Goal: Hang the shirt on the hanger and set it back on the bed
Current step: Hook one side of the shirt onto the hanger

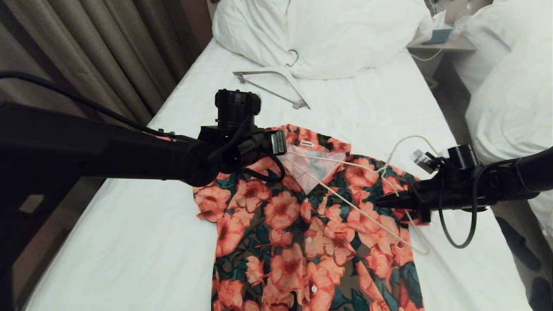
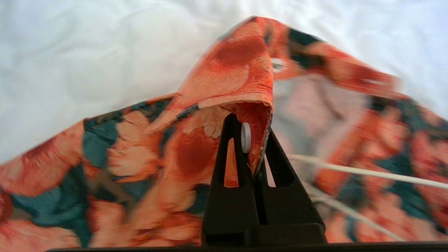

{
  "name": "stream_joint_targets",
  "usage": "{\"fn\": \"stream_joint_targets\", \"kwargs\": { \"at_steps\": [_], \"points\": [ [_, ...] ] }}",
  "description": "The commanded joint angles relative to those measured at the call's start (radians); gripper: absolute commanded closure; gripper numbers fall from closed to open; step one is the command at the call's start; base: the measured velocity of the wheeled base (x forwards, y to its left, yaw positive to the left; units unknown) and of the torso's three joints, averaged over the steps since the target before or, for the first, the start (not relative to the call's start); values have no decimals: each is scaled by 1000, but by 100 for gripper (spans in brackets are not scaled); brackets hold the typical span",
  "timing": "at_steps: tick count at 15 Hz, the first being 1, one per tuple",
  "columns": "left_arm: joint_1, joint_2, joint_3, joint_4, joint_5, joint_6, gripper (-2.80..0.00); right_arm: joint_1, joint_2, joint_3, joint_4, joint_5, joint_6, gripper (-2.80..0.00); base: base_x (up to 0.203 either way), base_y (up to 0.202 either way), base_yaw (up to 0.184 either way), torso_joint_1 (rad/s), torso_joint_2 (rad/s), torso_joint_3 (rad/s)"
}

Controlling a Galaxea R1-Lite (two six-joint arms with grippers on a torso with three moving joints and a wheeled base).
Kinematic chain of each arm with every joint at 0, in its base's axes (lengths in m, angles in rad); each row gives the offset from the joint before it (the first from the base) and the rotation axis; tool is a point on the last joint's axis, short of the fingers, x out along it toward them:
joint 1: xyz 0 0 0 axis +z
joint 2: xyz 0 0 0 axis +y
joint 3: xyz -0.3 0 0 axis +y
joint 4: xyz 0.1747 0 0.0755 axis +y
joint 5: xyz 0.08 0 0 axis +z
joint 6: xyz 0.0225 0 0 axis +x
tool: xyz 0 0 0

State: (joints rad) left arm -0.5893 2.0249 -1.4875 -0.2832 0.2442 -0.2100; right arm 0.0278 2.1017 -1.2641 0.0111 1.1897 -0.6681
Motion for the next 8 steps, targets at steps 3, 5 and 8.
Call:
{"fn": "stream_joint_targets", "kwargs": {
  "at_steps": [3,5,8],
  "points": [
    [-108,-61,20,-2,10,-5,0,7,39,-29,2,-25,-4,0,0,0,0,0,0,0],
    [-159,-67,24,-2,23,-5,0,22,44,-38,2,-25,-3,0,0,0,0,0,0,0],
    [-234,-68,23,-2,91,-7,0,23,38,-50,1,-25,2,0,0,0,0,0,0,0]
  ]
}}
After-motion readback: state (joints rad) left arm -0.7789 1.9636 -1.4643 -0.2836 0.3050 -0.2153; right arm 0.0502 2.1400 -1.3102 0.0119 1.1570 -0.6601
